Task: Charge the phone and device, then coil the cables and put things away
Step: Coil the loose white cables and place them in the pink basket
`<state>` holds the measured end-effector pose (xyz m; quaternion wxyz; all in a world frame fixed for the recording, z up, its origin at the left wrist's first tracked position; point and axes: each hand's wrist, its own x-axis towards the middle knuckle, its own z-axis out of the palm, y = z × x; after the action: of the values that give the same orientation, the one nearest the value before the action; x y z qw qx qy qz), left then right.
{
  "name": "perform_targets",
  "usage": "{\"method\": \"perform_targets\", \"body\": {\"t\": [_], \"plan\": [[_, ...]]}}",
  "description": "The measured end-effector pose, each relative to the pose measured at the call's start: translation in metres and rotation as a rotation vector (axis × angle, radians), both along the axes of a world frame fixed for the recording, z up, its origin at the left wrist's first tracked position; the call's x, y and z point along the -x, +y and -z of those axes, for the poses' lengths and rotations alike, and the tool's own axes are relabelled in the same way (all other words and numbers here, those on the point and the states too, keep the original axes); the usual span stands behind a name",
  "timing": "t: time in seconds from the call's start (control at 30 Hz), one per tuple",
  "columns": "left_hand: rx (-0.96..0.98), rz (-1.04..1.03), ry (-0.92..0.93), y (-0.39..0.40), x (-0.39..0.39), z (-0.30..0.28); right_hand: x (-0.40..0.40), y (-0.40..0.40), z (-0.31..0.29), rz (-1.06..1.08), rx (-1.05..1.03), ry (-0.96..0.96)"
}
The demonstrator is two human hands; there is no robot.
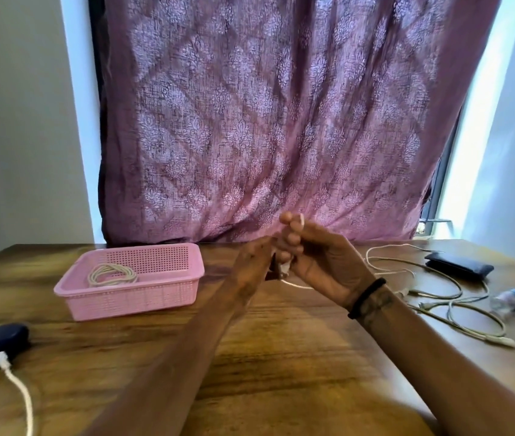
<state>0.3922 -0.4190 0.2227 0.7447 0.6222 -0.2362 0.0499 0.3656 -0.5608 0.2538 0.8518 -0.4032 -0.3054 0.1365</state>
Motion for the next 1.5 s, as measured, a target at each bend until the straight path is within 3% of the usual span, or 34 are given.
{"method": "perform_targets", "body": {"t": [0.13, 0.2, 0.3, 0.4, 0.5, 0.6, 0.67, 0.73, 0.77, 0.93, 1.03, 1.13, 1.23, 1.37, 1.43, 1.5], "plan": [[-0.445, -0.333, -0.454, 0.008, -0.009, 0.013, -0.01, -0.011, -0.004, 0.226, -0.082, 0.042], [-0.599, -0.389, -0.658, 0.006, -0.006, 0.016, -0.019, -0.019, -0.002, 0.372, -0.133, 0.123], [-0.795, -0.337, -0.706, 0.001, 0.001, 0.019, -0.034, -0.033, 0.003, 0.543, -0.239, 0.227], [-0.927, -0.332, -0.716, -0.005, 0.003, 0.018, -0.041, -0.042, 0.009, 0.562, -0.294, 0.245], [-0.972, -0.467, -0.807, -0.005, 0.001, 0.014, -0.041, -0.04, 0.019, 0.722, -0.024, 0.122], [-0.901, -0.591, -0.855, 0.002, -0.002, 0.006, -0.036, -0.028, 0.027, 0.981, 0.604, -0.247], [-0.886, -0.626, -0.852, 0.007, 0.001, 0.0, -0.03, -0.017, 0.031, 1.016, 0.923, -0.503], [-0.849, -0.678, -0.814, 0.013, 0.003, -0.004, -0.023, -0.004, 0.032, 0.919, 1.012, -0.597], [-0.815, -0.707, -0.784, 0.016, 0.002, -0.005, -0.017, 0.003, 0.031, 0.851, 0.979, -0.554], [-0.532, -0.753, -0.609, 0.021, 0.0, -0.013, 0.012, 0.028, 0.013, 0.317, 0.589, -0.031], [-0.364, -0.806, -0.503, 0.026, -0.004, -0.014, 0.019, 0.026, 0.006, -0.101, 0.392, 0.07], [-0.315, -0.701, -0.352, 0.014, -0.002, -0.008, 0.026, 0.024, -0.008, -0.233, 0.097, 0.073], [-0.405, -0.659, -0.481, -0.002, 0.003, 0.006, 0.021, 0.013, -0.022, -0.012, -0.148, 0.001], [-0.867, -0.663, -0.714, -0.012, 0.01, 0.024, -0.009, -0.019, -0.017, 0.419, -0.24, -0.025], [-0.927, -0.648, -0.72, -0.015, 0.013, 0.025, -0.024, -0.031, -0.006, 0.744, -0.1, -0.059], [-0.884, -0.693, -0.753, -0.015, 0.013, 0.019, -0.032, -0.037, 0.004, 1.085, 0.202, -0.181]]}}
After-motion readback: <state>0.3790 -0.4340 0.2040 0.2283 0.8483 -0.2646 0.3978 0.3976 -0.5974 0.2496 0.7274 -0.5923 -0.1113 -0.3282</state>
